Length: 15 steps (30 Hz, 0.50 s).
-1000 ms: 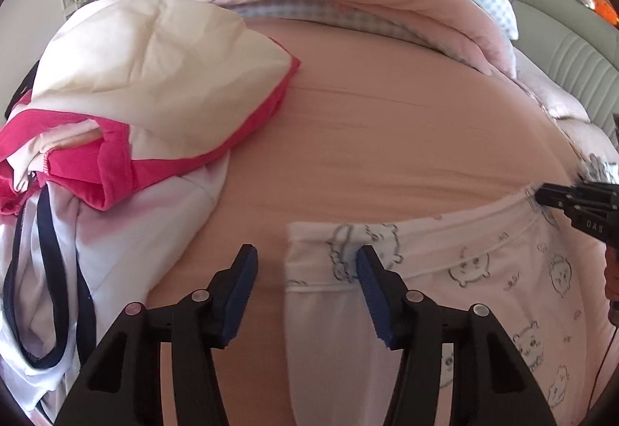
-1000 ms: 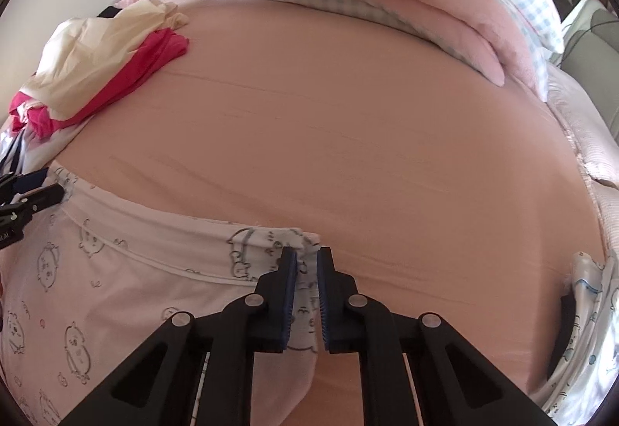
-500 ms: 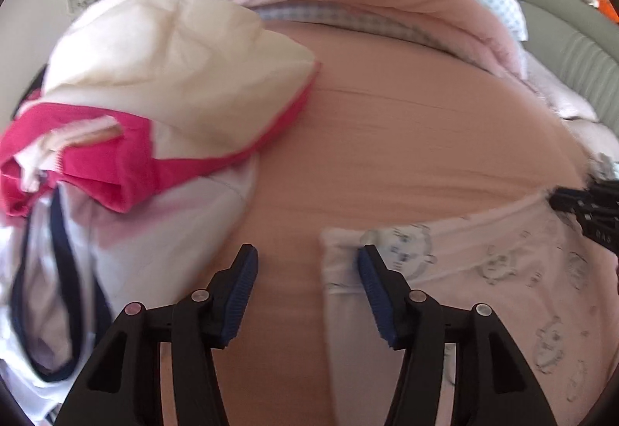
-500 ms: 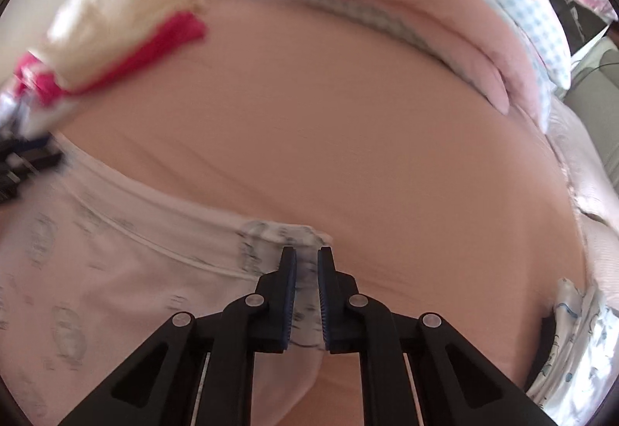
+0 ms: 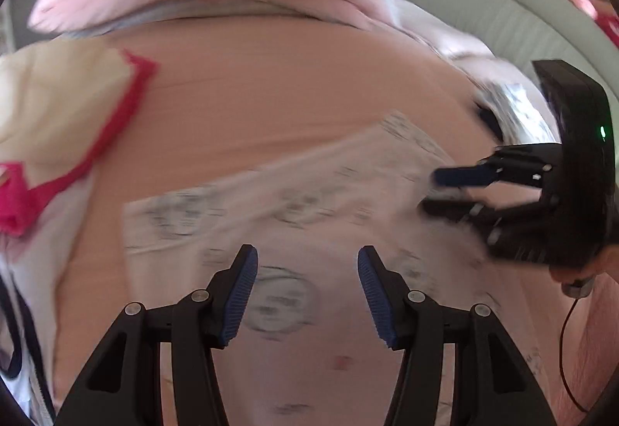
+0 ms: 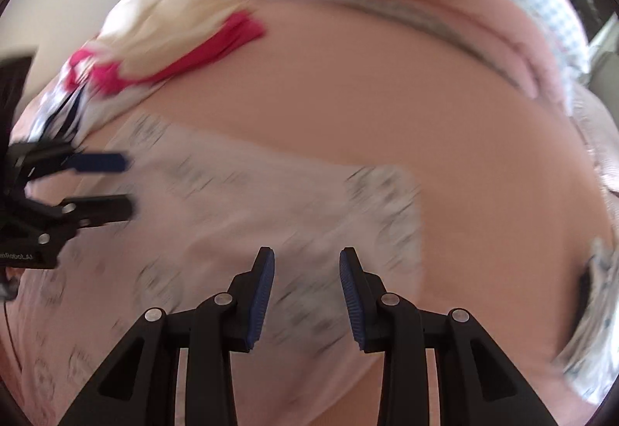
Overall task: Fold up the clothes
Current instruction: 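Open the right gripper and move both open grippers to the elastic cuffs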
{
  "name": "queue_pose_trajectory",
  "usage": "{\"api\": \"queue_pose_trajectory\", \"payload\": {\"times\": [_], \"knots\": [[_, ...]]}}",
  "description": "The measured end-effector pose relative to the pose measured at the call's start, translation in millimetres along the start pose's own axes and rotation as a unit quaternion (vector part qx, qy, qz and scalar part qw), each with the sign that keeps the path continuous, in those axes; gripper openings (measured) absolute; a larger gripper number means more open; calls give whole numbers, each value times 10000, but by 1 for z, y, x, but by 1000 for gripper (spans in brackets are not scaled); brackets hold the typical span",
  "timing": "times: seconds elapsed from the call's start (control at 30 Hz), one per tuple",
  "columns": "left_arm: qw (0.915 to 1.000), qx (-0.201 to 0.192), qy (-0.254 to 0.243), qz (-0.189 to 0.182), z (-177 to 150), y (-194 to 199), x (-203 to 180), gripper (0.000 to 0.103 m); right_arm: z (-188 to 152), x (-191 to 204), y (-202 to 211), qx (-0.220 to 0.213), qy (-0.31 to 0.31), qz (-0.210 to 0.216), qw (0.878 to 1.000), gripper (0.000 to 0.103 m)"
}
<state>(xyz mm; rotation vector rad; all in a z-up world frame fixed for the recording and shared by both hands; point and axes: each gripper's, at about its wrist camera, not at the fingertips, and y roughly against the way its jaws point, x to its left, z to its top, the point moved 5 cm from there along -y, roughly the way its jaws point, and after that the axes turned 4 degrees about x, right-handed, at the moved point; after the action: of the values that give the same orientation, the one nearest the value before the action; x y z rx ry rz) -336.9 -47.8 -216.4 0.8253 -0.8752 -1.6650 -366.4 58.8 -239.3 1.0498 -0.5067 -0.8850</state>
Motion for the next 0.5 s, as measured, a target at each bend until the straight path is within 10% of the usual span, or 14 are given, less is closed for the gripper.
{"api": "queue_pose_trajectory", "payload": {"times": [0.3, 0.5], "knots": [[9907, 947, -40, 976, -68, 20, -27, 53, -60, 2, 25, 12, -767, 96, 9970, 34], [9887, 893, 431, 1124, -120, 54, -45, 53, -112, 34, 55, 110, -826, 155, 9964, 34]]}}
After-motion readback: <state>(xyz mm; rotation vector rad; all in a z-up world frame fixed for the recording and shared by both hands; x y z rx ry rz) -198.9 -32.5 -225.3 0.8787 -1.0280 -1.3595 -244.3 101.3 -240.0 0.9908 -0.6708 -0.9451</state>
